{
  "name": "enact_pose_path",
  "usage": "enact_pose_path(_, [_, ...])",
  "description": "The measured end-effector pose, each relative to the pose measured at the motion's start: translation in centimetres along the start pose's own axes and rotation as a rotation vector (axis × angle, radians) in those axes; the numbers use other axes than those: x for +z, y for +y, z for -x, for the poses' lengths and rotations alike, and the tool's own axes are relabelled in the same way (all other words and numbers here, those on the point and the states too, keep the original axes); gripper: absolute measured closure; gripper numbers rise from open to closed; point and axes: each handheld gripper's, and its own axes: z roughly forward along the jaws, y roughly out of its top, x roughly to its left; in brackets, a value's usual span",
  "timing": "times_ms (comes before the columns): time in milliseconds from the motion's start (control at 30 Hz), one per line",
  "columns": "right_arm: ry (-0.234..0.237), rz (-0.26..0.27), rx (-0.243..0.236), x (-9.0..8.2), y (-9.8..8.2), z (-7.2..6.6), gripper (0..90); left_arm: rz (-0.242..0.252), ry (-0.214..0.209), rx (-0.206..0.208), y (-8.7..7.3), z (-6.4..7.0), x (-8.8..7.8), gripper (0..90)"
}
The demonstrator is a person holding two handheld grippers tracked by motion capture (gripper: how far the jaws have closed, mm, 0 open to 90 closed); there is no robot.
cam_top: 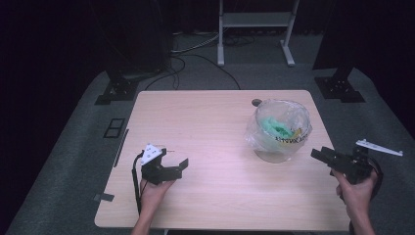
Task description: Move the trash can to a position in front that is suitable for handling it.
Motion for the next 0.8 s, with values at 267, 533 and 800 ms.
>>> enact_pose_path(267, [0.002,-0.001,-0.012,0.9,3.0,-0.9,30.3,-0.008,0.006,-0.001,0.0,-0.1,0.1,1.0])
enact_pose_path(533, [-0.003,0.013,-0.027,1.8,5.2,-1.7,30.6,-0.008,0.002,0.002,-0.1,-0.1,0.2,1.0])
enact_pose_path(800, [-0.030,-0.029,-0.044,3.4,6.4,-2.3,30.5,-0.009,-0.001,0.001,-0.1,0.0,0.2,1.0])
